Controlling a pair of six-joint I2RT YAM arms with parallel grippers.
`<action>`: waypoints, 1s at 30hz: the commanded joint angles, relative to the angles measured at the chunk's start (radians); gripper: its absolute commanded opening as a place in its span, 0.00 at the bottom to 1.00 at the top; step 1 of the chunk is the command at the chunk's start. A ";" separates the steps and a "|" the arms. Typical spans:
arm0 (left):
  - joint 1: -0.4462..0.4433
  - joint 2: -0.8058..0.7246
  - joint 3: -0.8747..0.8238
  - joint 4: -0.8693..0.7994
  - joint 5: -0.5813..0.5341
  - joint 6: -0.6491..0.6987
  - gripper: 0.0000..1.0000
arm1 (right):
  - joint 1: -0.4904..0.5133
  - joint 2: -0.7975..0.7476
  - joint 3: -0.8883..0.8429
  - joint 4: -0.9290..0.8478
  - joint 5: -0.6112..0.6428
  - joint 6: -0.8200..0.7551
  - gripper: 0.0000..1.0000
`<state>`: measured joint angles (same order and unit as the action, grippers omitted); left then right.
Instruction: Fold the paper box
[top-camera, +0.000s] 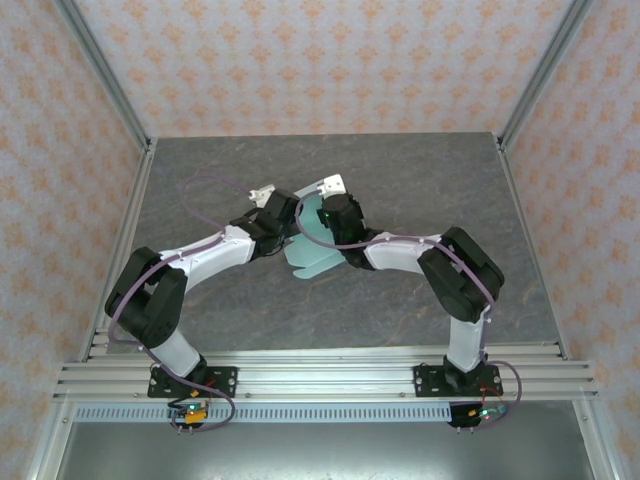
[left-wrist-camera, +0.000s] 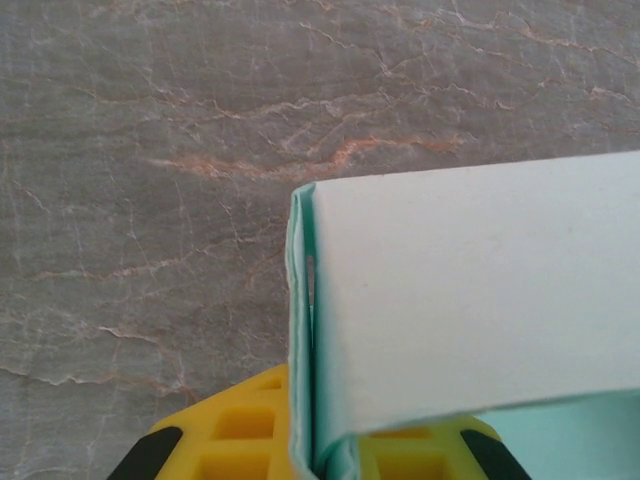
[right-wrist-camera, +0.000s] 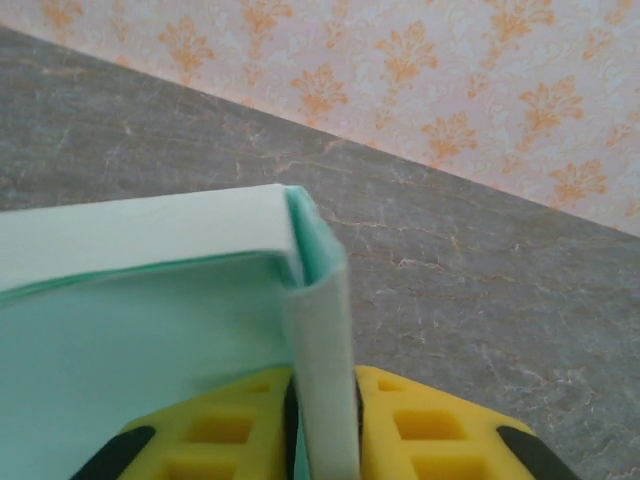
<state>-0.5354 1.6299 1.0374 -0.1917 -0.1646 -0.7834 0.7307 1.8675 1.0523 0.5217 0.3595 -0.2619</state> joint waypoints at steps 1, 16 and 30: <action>-0.008 -0.002 0.031 -0.004 -0.005 -0.024 0.00 | -0.020 -0.083 -0.040 0.008 -0.110 0.032 0.29; -0.008 -0.004 0.055 -0.040 -0.034 0.003 0.00 | -0.229 -0.446 -0.252 -0.133 -0.827 -0.009 0.55; -0.008 -0.034 -0.054 0.160 -0.181 0.242 0.00 | -0.363 -0.440 -0.137 -0.203 -0.840 0.215 0.56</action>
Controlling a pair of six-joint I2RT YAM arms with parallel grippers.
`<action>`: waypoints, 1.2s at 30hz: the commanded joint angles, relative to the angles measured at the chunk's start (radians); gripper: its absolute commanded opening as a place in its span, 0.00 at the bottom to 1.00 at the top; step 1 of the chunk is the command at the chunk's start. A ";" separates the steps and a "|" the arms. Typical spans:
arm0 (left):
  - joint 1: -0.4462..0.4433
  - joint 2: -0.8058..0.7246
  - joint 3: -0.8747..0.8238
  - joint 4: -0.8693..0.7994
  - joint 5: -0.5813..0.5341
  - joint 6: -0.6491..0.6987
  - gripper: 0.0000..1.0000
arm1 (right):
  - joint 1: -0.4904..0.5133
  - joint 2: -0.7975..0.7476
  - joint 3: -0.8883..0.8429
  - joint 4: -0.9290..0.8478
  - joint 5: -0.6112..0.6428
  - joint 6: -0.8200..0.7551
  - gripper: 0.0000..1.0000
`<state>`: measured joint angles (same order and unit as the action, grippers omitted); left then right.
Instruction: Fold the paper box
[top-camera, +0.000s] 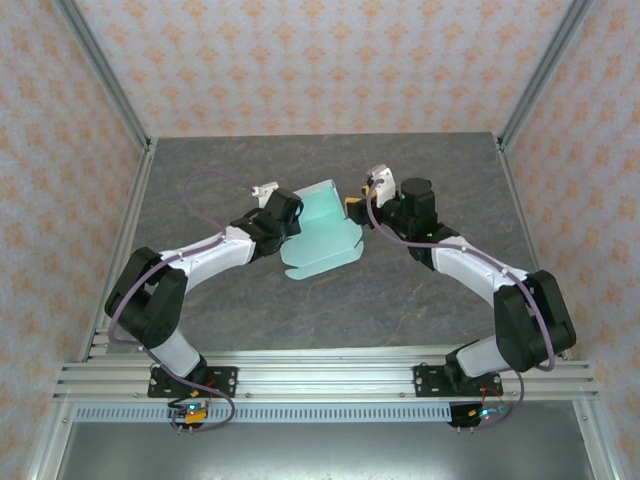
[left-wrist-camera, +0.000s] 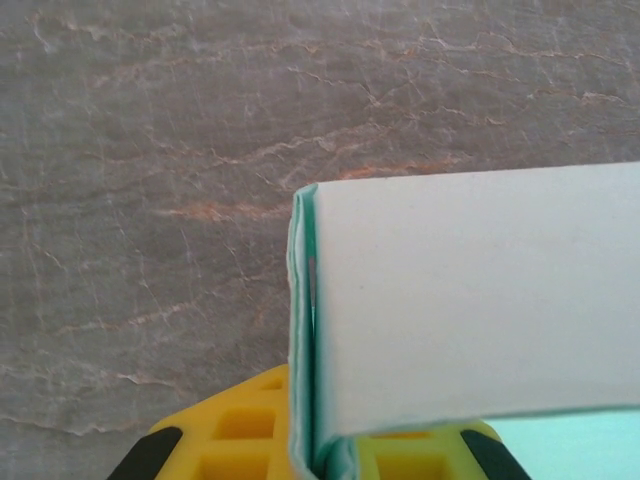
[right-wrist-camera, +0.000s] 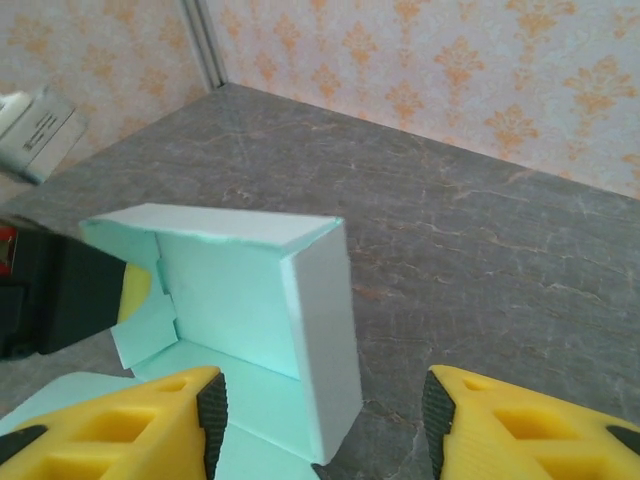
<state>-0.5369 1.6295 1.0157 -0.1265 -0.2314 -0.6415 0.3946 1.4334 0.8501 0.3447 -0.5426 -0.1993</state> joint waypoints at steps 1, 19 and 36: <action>-0.007 -0.034 -0.046 0.123 -0.126 0.132 0.00 | -0.029 -0.013 0.097 -0.091 0.173 0.259 0.57; -0.083 0.143 -0.188 0.724 -0.060 0.451 0.00 | -0.101 0.144 0.418 -0.829 -0.026 0.796 0.85; -0.109 0.225 -0.230 0.794 -0.162 0.449 0.00 | -0.092 0.267 0.469 -0.893 -0.116 0.699 0.73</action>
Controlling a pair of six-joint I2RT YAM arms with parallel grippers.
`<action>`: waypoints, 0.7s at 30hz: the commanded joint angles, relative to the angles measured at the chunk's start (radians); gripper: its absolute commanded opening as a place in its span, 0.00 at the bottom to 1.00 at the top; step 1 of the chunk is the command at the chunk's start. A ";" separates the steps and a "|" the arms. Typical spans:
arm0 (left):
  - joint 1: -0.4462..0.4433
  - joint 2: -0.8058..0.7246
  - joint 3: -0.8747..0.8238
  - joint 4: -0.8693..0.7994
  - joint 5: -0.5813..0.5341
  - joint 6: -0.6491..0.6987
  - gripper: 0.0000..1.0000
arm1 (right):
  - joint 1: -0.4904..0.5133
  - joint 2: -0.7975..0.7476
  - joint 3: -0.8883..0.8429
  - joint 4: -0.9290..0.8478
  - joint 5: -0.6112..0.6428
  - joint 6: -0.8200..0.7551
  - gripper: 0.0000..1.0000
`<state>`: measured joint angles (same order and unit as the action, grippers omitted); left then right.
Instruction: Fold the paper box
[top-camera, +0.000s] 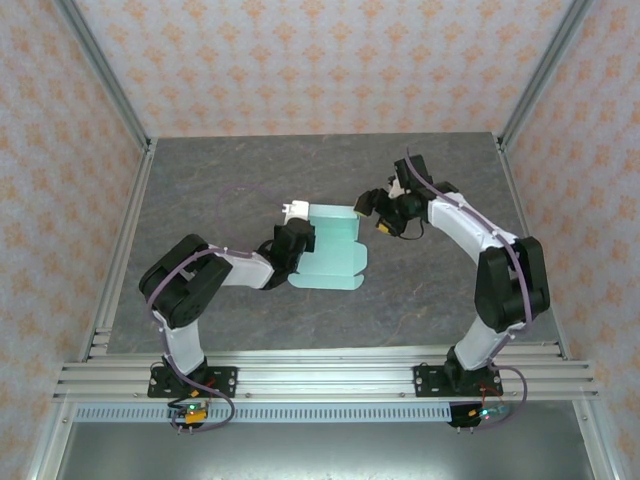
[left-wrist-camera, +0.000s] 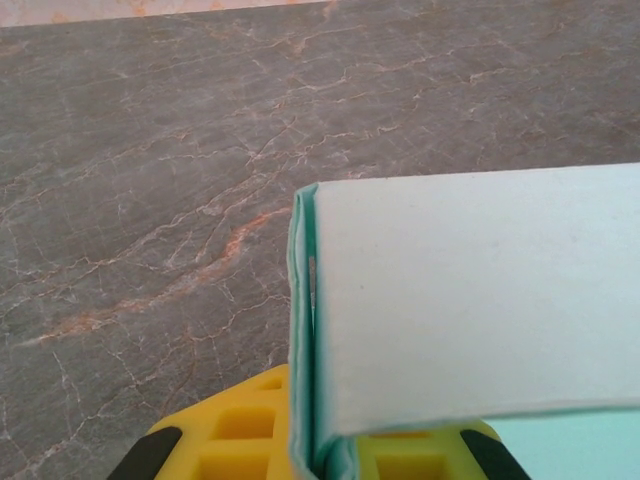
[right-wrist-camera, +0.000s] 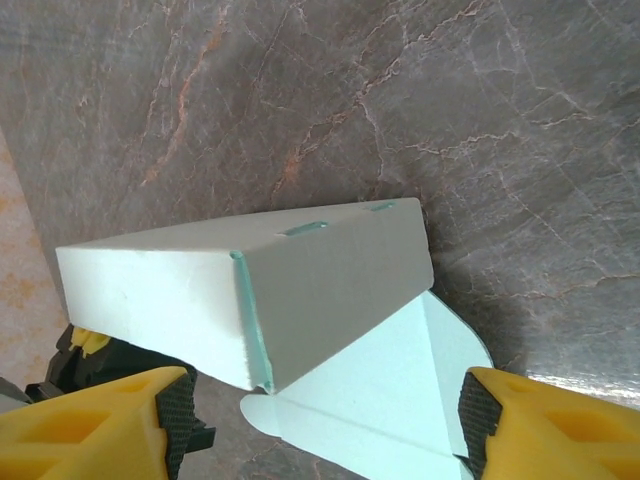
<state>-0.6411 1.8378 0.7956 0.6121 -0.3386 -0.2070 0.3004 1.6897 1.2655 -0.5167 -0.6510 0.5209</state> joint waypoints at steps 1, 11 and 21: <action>-0.005 0.018 -0.014 0.059 -0.061 0.009 0.00 | 0.002 0.017 0.048 -0.027 0.010 -0.020 0.72; -0.005 0.043 -0.025 0.087 -0.051 0.010 0.00 | -0.003 0.065 -0.046 0.030 0.115 -0.045 0.70; -0.005 0.066 -0.028 0.103 -0.047 0.004 0.00 | -0.003 0.018 0.058 0.003 0.082 -0.025 0.70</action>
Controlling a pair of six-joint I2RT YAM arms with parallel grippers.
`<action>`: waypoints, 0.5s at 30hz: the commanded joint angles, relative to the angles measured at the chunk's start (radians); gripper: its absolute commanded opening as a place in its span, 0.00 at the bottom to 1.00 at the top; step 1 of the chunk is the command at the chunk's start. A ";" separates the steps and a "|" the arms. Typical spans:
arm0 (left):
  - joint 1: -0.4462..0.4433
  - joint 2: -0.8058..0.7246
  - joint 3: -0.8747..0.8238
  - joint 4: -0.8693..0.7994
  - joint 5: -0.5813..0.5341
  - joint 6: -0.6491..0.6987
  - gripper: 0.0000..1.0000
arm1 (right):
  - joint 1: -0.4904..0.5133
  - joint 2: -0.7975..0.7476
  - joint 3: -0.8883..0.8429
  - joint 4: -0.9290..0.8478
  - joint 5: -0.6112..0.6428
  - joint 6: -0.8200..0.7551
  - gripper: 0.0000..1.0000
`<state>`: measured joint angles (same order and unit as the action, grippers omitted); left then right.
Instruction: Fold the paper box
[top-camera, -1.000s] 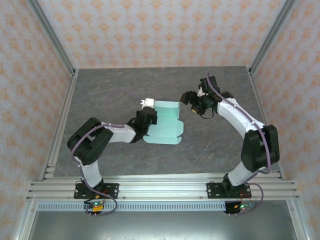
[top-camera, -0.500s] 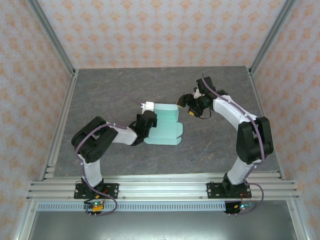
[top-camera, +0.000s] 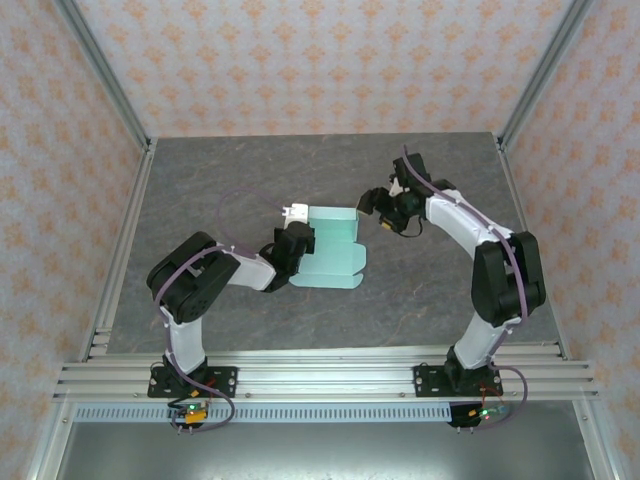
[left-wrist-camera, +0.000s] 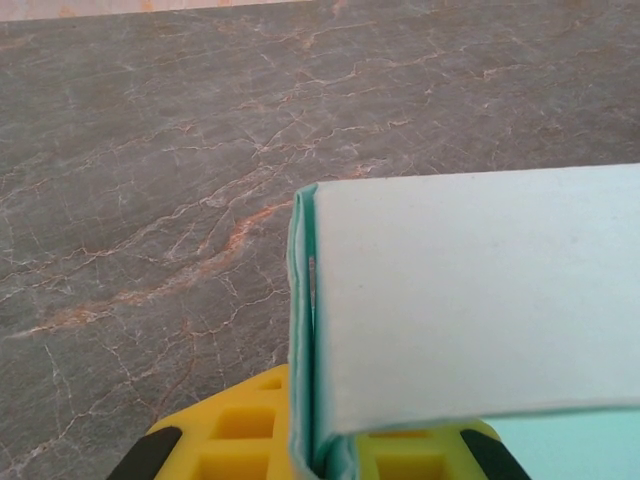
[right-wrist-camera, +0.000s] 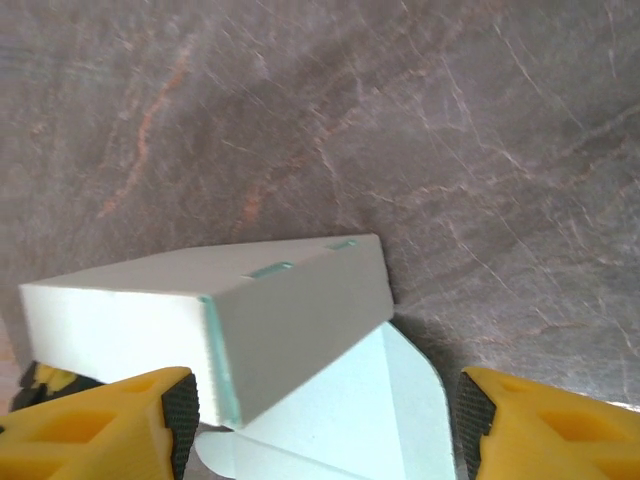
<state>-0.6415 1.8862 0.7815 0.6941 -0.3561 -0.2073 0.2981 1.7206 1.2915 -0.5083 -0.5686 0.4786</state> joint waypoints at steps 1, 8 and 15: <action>-0.004 0.017 -0.016 0.021 -0.031 0.001 0.00 | 0.001 0.001 0.026 0.010 -0.015 0.023 0.70; -0.004 0.017 -0.001 -0.003 -0.023 -0.006 0.00 | 0.005 0.113 -0.004 0.005 -0.033 -0.006 0.70; -0.009 0.013 -0.014 -0.013 0.000 -0.031 0.00 | 0.004 0.030 -0.003 0.002 -0.009 0.009 0.68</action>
<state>-0.6415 1.8881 0.7815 0.6949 -0.3565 -0.2111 0.2966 1.7992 1.2957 -0.4610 -0.6174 0.4858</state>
